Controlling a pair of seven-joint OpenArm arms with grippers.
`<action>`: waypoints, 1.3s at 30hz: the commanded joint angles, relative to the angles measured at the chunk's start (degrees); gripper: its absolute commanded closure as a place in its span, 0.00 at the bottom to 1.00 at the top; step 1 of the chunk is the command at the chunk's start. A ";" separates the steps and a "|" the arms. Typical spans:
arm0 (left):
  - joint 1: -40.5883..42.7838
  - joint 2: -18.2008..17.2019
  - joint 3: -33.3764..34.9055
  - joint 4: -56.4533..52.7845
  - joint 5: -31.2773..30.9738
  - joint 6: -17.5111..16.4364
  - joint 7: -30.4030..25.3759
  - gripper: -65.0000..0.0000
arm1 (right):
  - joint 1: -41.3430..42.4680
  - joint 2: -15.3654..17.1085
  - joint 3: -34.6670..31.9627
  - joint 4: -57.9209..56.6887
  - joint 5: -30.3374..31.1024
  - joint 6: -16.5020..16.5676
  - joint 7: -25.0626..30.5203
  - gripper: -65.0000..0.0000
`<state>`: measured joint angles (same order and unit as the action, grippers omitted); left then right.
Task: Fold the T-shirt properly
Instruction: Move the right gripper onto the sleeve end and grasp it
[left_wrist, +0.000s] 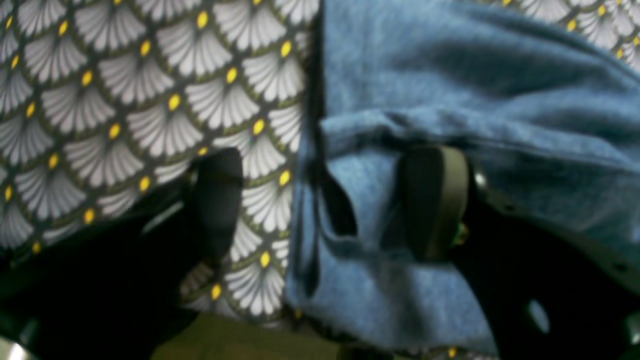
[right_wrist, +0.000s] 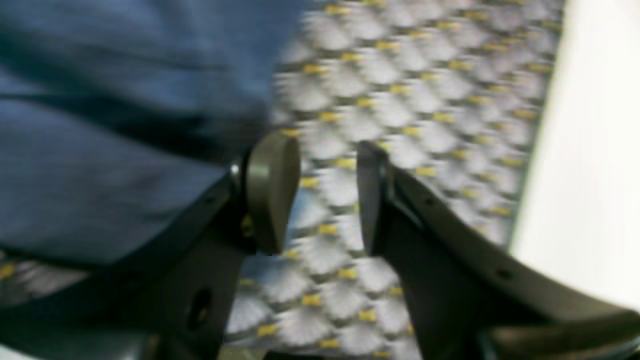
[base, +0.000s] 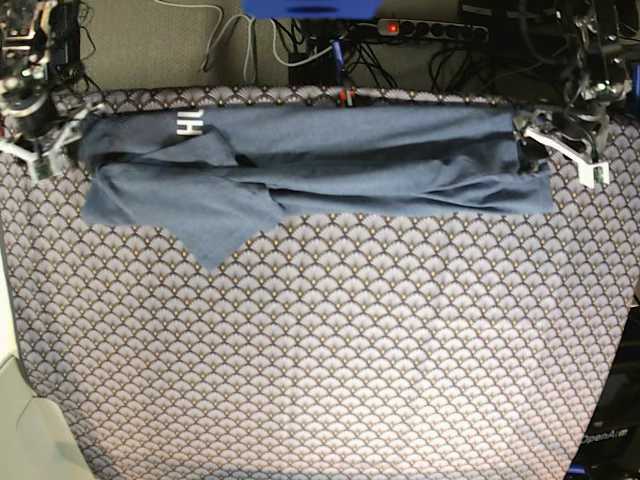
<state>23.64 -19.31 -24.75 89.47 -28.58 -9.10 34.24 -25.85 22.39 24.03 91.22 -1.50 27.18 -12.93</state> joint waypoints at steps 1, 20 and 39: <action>-0.12 -0.87 -0.43 1.12 -0.39 -0.26 -1.23 0.25 | 0.22 1.04 1.77 0.96 0.31 -0.50 1.19 0.63; -0.47 -0.78 -0.43 0.42 0.05 -6.06 -0.88 0.25 | 2.94 -11.80 -13.79 22.85 6.82 12.82 -12.70 0.66; -0.56 -0.43 -0.26 0.42 0.23 -6.06 -0.88 0.25 | 13.76 -14.35 -35.42 16.87 3.21 12.82 -19.99 0.72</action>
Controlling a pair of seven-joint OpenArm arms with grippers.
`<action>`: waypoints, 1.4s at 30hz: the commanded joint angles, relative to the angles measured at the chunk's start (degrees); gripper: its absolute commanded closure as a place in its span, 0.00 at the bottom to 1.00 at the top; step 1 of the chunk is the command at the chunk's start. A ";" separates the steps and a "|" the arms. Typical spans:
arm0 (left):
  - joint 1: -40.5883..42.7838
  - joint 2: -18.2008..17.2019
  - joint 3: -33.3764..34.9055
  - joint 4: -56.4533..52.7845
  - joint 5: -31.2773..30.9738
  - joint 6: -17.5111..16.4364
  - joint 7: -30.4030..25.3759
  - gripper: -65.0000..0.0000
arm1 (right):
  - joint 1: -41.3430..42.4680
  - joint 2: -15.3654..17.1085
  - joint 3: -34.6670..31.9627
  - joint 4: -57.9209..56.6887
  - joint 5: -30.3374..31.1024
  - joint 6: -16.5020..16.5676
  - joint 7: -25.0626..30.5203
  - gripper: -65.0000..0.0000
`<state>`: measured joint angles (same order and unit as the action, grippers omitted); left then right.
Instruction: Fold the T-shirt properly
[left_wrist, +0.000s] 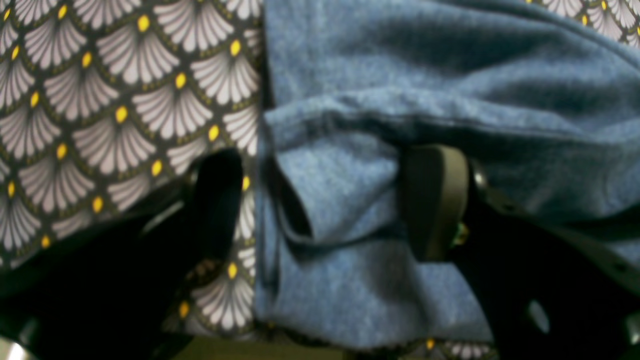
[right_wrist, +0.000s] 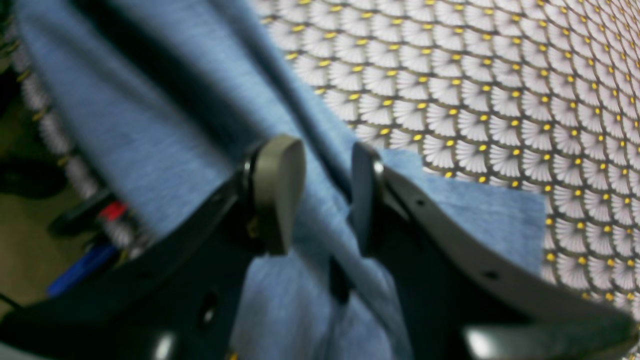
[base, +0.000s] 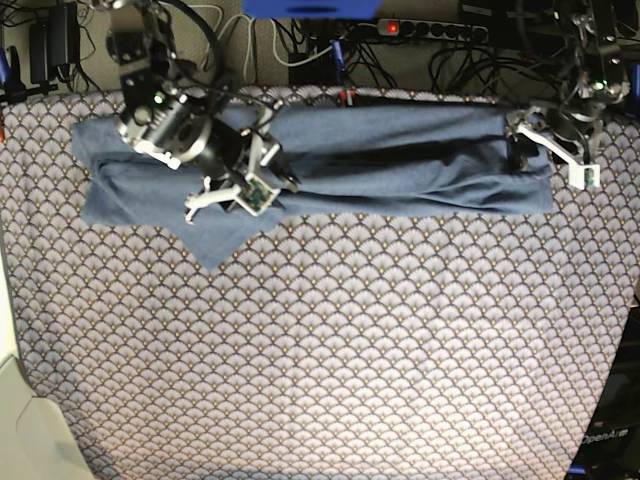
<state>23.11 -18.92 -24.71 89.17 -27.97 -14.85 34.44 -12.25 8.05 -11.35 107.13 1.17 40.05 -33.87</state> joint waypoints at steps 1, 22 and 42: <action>-0.04 -0.73 -0.39 0.72 -0.39 -0.31 -1.07 0.25 | 0.87 -0.01 -0.03 -0.10 0.54 -0.05 1.03 0.72; -0.04 -0.82 -0.39 0.72 -0.39 -0.05 -1.07 0.25 | 1.22 -0.45 -3.72 -6.52 0.54 -0.05 2.26 0.71; -1.27 -0.73 -0.13 -3.50 -0.39 -0.23 -1.07 0.25 | 4.47 0.43 -3.81 -7.04 0.46 -0.05 2.53 0.71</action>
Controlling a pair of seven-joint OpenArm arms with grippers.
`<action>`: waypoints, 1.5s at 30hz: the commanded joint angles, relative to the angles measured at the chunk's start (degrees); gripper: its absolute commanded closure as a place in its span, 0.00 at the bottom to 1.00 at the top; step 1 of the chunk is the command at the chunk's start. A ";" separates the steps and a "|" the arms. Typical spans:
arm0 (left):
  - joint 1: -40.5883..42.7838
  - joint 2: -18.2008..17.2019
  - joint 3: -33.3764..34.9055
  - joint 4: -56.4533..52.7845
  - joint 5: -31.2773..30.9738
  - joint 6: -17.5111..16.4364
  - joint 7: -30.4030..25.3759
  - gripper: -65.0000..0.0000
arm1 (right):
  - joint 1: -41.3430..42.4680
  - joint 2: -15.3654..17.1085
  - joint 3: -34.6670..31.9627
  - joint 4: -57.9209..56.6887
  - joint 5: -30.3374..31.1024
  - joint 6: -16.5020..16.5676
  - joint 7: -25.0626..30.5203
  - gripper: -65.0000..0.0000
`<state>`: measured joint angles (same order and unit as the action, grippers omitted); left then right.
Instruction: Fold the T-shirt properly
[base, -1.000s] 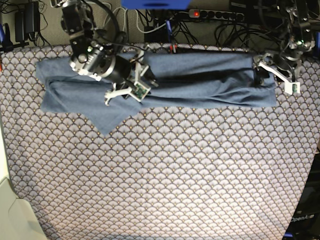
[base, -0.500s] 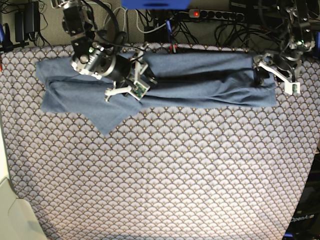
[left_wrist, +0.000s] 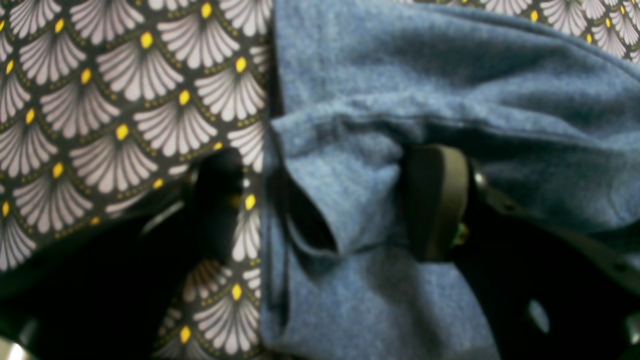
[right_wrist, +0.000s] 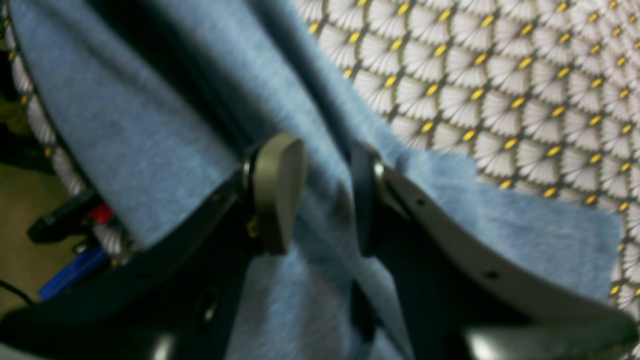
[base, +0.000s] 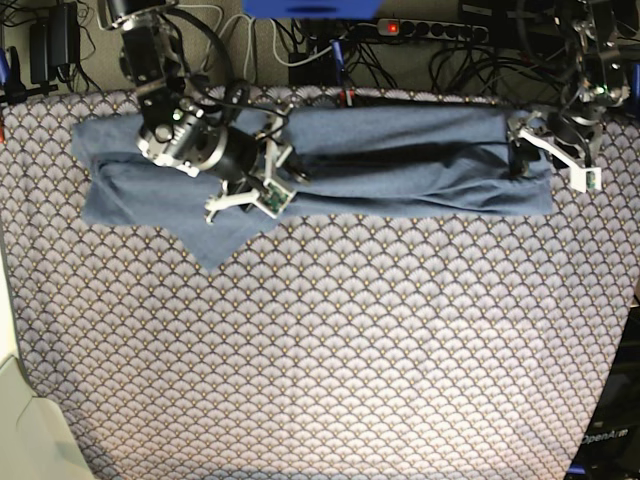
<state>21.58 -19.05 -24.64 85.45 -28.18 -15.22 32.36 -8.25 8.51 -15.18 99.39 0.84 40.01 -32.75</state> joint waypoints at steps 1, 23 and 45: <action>0.26 -0.60 -0.19 0.22 -0.17 0.15 1.00 0.25 | 0.47 0.06 0.01 0.08 0.78 -0.01 1.50 0.71; -0.18 -0.86 -0.37 0.04 -0.17 0.15 1.00 0.25 | -3.49 2.87 -3.33 -2.38 0.78 -0.01 1.59 1.00; 0.35 -1.04 -0.46 0.40 -0.17 -0.03 1.00 0.25 | -9.38 7.62 -3.15 1.75 0.78 -0.01 1.41 1.00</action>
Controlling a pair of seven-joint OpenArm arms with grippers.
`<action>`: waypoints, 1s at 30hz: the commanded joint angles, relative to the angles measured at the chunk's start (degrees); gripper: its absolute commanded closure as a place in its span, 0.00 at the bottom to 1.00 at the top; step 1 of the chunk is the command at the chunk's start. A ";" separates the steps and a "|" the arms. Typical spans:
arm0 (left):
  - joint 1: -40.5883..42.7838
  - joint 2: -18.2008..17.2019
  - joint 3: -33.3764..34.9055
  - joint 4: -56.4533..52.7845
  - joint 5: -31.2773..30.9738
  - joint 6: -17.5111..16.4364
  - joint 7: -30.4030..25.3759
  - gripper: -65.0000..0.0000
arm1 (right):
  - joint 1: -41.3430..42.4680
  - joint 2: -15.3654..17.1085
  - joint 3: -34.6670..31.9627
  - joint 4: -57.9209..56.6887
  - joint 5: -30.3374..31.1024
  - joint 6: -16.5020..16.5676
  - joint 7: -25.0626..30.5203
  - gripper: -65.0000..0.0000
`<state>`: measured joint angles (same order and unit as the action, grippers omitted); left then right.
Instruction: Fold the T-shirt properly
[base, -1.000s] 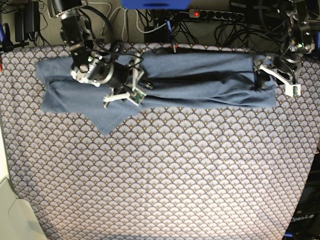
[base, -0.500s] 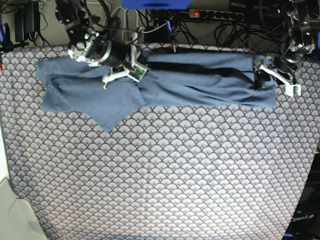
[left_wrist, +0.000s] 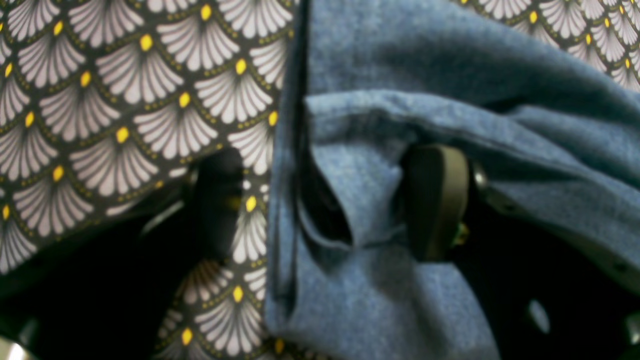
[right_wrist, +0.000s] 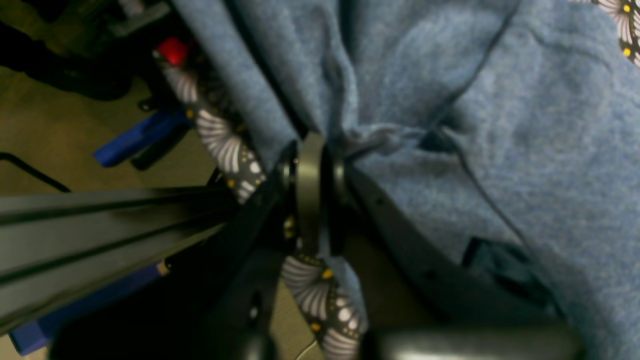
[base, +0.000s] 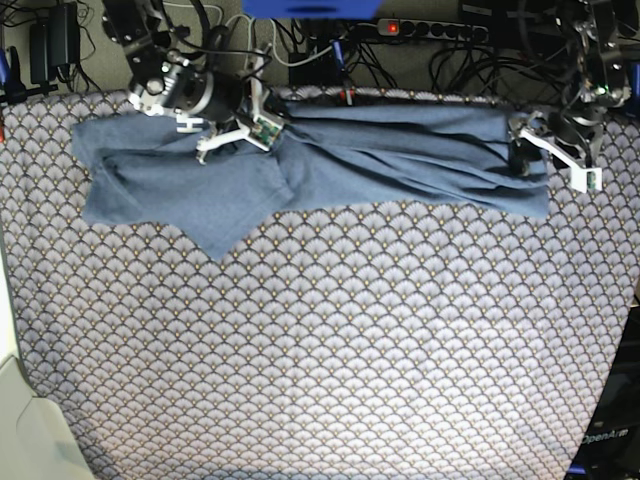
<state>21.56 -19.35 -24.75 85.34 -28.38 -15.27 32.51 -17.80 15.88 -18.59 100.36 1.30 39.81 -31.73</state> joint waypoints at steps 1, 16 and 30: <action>0.37 -0.73 -0.35 0.51 0.03 0.01 0.85 0.25 | 0.18 0.25 0.26 0.87 0.33 0.19 0.38 1.00; 0.46 -0.65 -0.35 0.24 0.03 0.01 0.85 0.25 | 5.54 -0.63 -0.27 0.96 0.33 0.19 -9.02 1.00; 0.37 -0.56 -0.35 0.24 0.03 0.01 0.85 0.25 | 3.34 -0.63 -0.09 9.31 0.33 0.19 -8.23 1.00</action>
<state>21.71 -19.31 -24.75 85.32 -28.38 -15.27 32.49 -14.83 15.09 -18.83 108.51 1.28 40.03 -40.93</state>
